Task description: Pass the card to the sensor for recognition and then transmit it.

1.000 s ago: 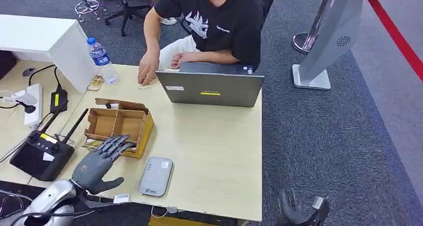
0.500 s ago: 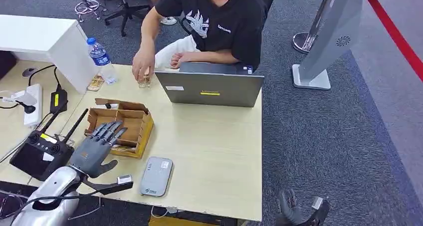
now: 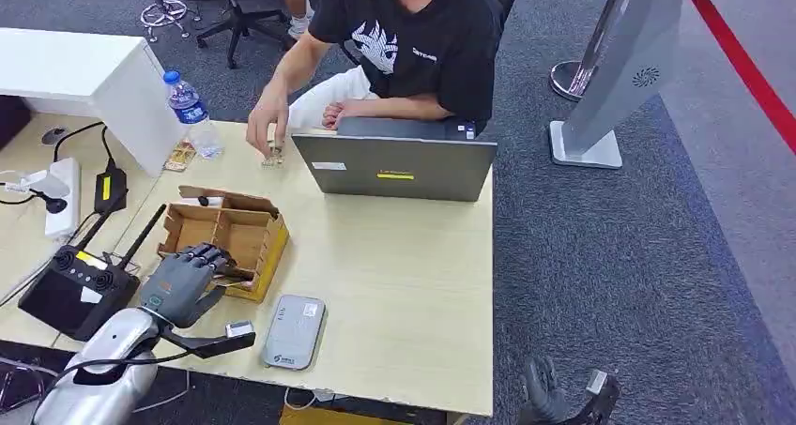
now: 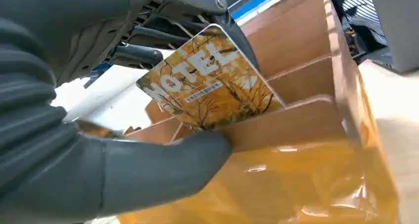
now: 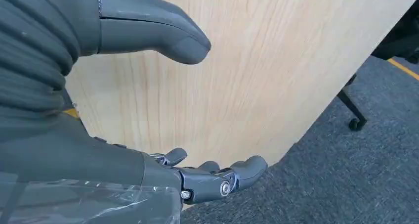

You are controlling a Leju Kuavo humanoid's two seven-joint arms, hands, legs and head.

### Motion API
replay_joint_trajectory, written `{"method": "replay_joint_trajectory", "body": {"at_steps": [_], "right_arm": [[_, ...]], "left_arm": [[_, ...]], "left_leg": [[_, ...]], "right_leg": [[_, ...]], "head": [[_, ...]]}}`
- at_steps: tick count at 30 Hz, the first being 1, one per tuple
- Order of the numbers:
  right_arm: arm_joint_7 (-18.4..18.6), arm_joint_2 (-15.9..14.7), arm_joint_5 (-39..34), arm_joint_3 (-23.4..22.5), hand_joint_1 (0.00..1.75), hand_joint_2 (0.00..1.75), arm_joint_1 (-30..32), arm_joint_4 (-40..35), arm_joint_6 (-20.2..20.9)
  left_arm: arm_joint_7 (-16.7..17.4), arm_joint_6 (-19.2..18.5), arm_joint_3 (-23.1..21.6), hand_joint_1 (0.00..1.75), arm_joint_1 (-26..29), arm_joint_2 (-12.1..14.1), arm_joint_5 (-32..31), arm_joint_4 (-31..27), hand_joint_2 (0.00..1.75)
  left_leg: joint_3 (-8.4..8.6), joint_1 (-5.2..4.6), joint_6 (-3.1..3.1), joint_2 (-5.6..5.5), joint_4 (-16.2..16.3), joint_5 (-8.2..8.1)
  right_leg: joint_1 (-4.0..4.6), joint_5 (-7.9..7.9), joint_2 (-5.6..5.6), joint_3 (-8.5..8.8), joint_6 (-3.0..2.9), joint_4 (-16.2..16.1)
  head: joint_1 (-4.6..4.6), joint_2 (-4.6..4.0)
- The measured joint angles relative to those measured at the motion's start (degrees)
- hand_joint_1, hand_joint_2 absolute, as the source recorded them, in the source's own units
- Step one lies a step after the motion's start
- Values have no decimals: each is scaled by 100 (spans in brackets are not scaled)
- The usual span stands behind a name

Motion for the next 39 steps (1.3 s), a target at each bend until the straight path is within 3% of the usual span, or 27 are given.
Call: {"method": "replay_joint_trajectory", "body": {"at_steps": [22,29,33,39], "right_arm": [[-24,0,-65,4,0,175,22,7,0],[-13,0,-52,50,0,175,18,9,-35],[2,15,-22,127,0,175,-14,24,-57],[4,57,-15,160,0,175,-23,39,-77]], "left_arm": [[-39,131,46,175,-586,-164,-50,-429,175],[345,44,37,175,-1408,-301,-334,-446,175],[610,81,37,175,-2044,-492,-411,-71,175],[671,254,39,175,-2388,-673,-409,269,175]], "left_leg": [[0,0,0,0,2,0],[-1,0,-2,-2,3,7],[-3,0,0,-2,3,14],[-3,0,-1,-1,3,14]], "right_leg": [[0,1,1,-3,-1,0],[0,11,-1,-3,2,0],[0,18,-1,-2,1,0],[0,18,1,-3,0,1]], "head": [[0,0],[-2,0],[0,0],[-2,0]]}}
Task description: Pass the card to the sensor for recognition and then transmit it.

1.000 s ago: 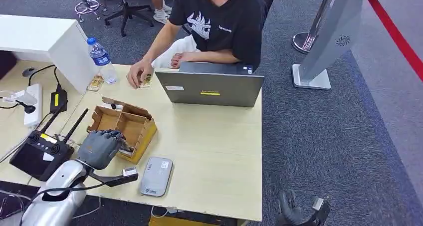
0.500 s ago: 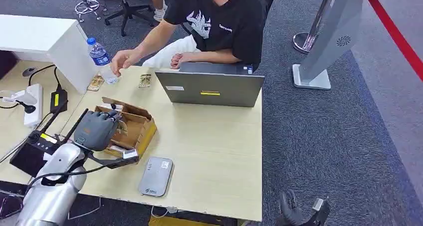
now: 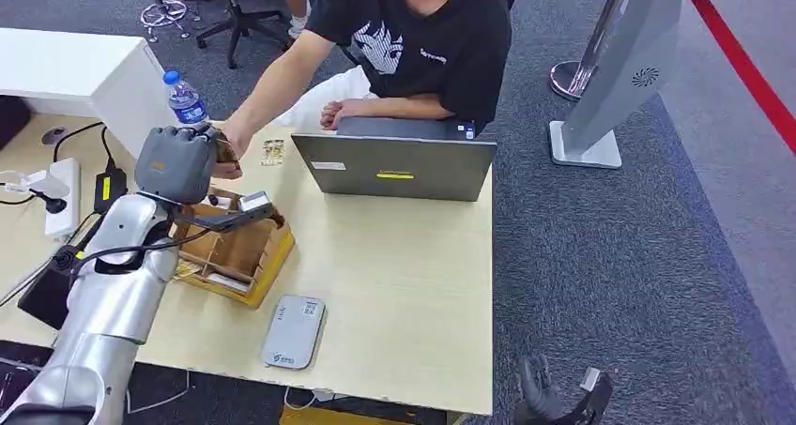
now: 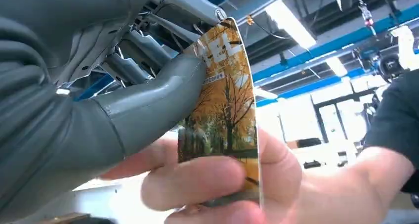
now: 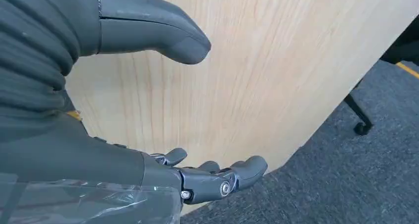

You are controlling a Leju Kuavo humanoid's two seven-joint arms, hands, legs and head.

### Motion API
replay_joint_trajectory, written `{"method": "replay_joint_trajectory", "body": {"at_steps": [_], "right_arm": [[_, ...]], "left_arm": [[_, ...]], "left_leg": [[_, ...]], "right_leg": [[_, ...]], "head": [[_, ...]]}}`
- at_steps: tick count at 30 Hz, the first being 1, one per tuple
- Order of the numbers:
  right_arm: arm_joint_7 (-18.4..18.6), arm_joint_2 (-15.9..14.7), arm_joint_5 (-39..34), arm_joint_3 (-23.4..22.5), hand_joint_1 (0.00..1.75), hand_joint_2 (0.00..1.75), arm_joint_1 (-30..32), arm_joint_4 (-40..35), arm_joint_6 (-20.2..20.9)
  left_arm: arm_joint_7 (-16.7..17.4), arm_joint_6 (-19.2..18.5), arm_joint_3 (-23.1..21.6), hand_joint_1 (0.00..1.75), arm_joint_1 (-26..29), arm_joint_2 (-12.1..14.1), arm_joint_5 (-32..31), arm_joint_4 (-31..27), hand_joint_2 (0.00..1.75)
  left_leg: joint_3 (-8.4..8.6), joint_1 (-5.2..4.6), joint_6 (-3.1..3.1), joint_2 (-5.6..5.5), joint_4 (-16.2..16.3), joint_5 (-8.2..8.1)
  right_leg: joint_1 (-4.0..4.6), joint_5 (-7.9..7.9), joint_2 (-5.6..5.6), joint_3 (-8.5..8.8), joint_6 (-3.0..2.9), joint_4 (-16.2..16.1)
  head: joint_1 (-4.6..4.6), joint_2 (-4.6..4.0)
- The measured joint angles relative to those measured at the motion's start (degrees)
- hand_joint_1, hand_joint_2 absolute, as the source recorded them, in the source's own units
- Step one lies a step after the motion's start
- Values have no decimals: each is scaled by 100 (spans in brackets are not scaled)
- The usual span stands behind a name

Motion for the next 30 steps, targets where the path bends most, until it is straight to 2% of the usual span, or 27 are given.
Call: {"method": "replay_joint_trajectory", "body": {"at_steps": [1,2,7,11,14,20,25,28,30], "right_arm": [[0,4,11,6,0,175,0,4,0],[0,2,15,13,0,175,0,7,-9],[-2,4,66,20,0,175,4,11,-42],[-18,4,79,22,0,175,24,13,-50],[-37,7,79,24,0,175,73,13,-68],[-129,7,96,22,0,175,246,2,-105],[-276,4,214,22,0,175,392,-33,-252],[-400,-18,328,20,0,175,611,-50,-300],[-431,-59,396,2,0,175,744,-50,-356]], "left_arm": [[0,45,2,47,-9,-26,6,37,175],[0,74,7,0,-9,-48,18,52,175],[20,256,85,0,58,-144,120,85,175],[-66,507,324,0,298,-214,448,6,175],[-379,653,663,0,596,-310,868,-254,175],[-1313,734,1669,0,1276,-636,2154,-1053,175],[-2254,513,2565,0,1644,-968,3901,-1653,175],[-2411,190,3310,0,2136,-1211,5414,-2342,175],[-2417,37,3697,0,2309,-1333,6088,-2610,175]], "left_leg": [[0,0,0,0,0,0],[0,0,0,1,0,0],[-3,0,0,2,-1,-1],[-4,0,0,2,-1,-1],[-4,0,0,3,-1,-1],[-8,0,-2,2,-2,-4],[-10,0,-2,2,-4,-4],[-2,0,-2,22,-4,-17],[-12,0,-1,8,-4,-16]], "right_leg": [[0,0,0,-1,0,0],[0,0,1,-1,0,0],[0,-1,2,-2,0,1],[0,-1,2,-2,1,1],[0,-2,3,-3,1,0],[0,-5,2,-5,4,0],[0,-5,3,-3,4,0],[0,-9,24,-9,4,-2],[0,-16,8,-11,9,-2]], "head": [[2,0],[0,0],[0,0],[2,0],[0,0],[2,0],[2,0],[0,0],[0,0]]}}
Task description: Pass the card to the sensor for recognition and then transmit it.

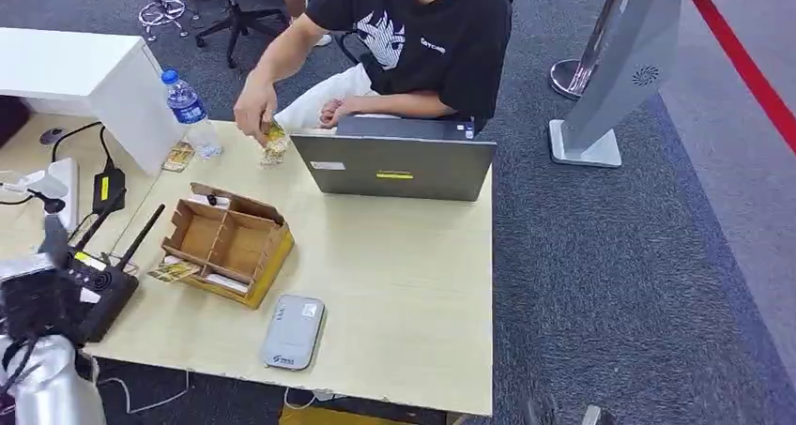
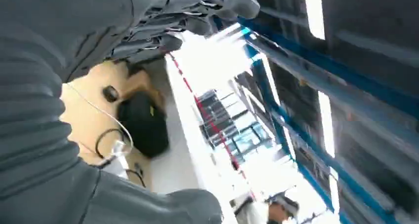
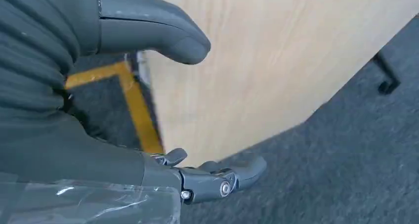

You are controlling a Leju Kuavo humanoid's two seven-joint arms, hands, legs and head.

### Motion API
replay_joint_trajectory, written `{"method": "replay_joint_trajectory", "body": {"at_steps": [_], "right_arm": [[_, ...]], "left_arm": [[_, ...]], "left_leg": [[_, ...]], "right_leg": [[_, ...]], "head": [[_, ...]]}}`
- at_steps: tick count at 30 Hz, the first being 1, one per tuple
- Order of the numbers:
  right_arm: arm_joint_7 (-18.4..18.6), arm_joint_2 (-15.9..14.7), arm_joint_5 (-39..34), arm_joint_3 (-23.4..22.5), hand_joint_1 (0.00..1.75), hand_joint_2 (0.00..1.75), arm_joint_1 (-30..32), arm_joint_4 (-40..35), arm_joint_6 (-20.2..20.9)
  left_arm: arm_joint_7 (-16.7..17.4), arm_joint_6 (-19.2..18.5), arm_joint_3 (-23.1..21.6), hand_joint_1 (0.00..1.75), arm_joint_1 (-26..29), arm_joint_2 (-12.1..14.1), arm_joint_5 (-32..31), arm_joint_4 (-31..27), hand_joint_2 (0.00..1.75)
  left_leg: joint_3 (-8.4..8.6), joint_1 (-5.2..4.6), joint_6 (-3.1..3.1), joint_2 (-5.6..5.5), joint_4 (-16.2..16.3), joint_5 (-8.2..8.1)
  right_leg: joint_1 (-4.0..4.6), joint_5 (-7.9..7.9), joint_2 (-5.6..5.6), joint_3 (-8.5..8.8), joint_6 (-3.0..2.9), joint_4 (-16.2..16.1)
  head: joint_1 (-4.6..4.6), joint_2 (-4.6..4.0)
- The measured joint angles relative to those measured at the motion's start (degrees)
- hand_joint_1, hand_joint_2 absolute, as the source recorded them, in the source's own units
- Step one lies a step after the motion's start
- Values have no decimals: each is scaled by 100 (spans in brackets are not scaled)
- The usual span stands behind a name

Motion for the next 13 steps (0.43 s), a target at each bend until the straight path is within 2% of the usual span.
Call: {"method": "replay_joint_trajectory", "body": {"at_steps": [3,6,10,12,13], "right_arm": [[42,-50,159,-35,0,175,38,0,-85],[77,-59,332,-37,0,175,73,2,-151],[318,-59,782,-11,0,175,26,11,-242],[562,-26,1091,105,0,175,-145,33,-396],[639,-8,1185,160,0,175,-247,44,-450]], "left_arm": [[-20,-584,599,0,122,-185,787,-316,175],[-22,-1122,1316,0,123,-378,1125,-408,175],[-22,-2064,2655,0,-74,-498,1546,-261,175],[-22,-2168,3465,0,-269,-441,1654,174,175],[-15,-2150,3725,0,-311,-391,1671,329,175]], "left_leg": [[-5,0,0,-12,-1,0],[-3,0,0,-4,-2,0],[-4,1,0,-5,-3,0],[0,1,-2,6,-5,1],[7,1,-2,21,-5,1]], "right_leg": [[0,-7,-15,4,-1,0],[0,-4,-7,6,-5,1],[0,-3,-8,9,-6,2],[1,0,2,6,-10,6],[1,3,19,2,-14,6]], "head": [[2,0],[2,0],[2,0],[0,0],[0,0]]}}
